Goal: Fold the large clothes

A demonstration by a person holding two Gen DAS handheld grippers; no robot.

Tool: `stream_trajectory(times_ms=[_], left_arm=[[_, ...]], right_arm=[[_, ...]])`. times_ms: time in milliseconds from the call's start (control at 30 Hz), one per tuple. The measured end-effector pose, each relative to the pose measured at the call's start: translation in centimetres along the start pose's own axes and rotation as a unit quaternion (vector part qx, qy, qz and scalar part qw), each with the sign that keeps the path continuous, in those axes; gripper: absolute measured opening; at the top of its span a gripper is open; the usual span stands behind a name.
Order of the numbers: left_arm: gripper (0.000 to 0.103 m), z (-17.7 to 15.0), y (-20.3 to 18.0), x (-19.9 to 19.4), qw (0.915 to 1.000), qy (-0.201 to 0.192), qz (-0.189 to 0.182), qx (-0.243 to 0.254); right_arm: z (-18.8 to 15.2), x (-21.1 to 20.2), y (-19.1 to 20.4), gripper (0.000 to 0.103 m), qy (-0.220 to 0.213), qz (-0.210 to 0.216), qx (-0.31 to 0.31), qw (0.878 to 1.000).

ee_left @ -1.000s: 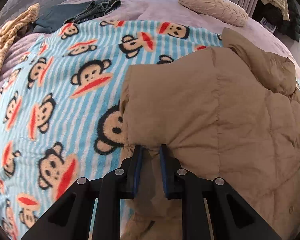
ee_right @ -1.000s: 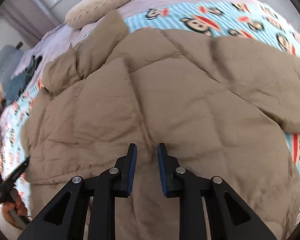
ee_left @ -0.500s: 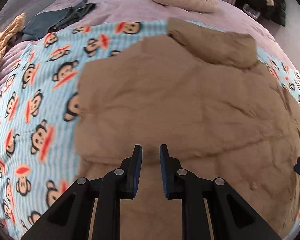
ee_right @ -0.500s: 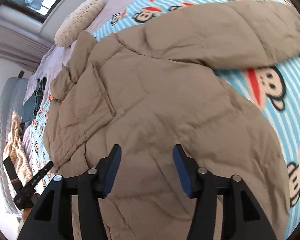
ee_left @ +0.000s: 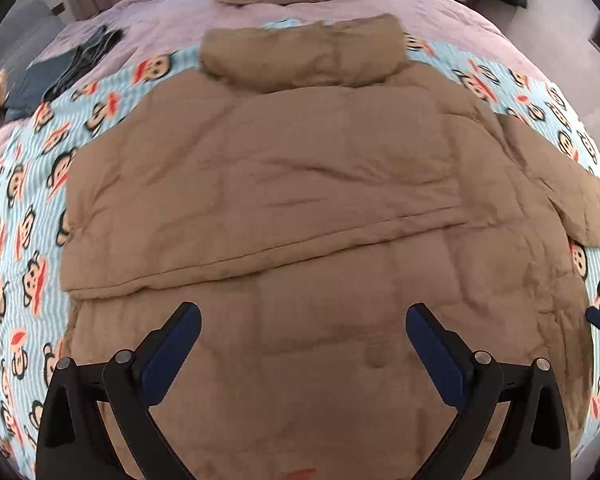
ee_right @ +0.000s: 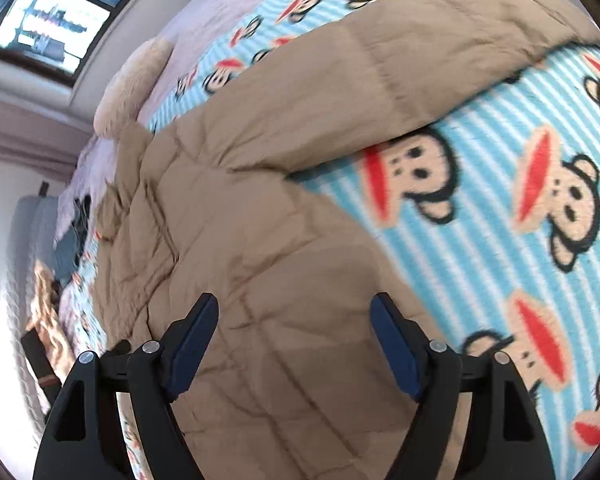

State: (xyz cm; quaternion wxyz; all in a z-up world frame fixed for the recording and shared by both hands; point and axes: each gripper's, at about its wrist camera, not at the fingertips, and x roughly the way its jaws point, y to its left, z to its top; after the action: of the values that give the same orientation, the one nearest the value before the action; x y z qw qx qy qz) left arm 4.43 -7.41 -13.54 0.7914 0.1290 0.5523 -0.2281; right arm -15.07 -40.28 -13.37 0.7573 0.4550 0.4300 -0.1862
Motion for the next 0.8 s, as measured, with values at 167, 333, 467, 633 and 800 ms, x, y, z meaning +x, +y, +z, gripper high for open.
stream_trajectory(times_ms=[167,333,467,633,800], left_arm=[[0.103,0.4,-3.6,-0.3,0.9998,-0.003,-0.009,0.016],[0.103,1.0,-6.6,-0.2,0.9996,0.0,-0.01,0.027],[0.103,1.2,-8.4,0.0,0.9993,0.006,-0.005,0.036],[0.103,1.4,-9.9,0.5,0.9994,0.013,-0.003,0.033],[0.103,1.8,-10.9,1.1,0.9992,0.019,-0.002,0.036]], right_arm=[[2.3,-1.7,-3.1,0.086,-0.031,0.011,0.03,0.999],[4.3,-2.8,-5.8,0.103,-0.056,0.008,0.045,0.997],[5.7,-3.1,-7.7,0.103,-0.059,0.0,0.056,0.997],[8.7,-3.3,-11.1,0.103,-0.06,0.01,0.102,0.993],[11.5,-4.1,-14.8,0.103,-0.103,0.08,0.168,0.977]])
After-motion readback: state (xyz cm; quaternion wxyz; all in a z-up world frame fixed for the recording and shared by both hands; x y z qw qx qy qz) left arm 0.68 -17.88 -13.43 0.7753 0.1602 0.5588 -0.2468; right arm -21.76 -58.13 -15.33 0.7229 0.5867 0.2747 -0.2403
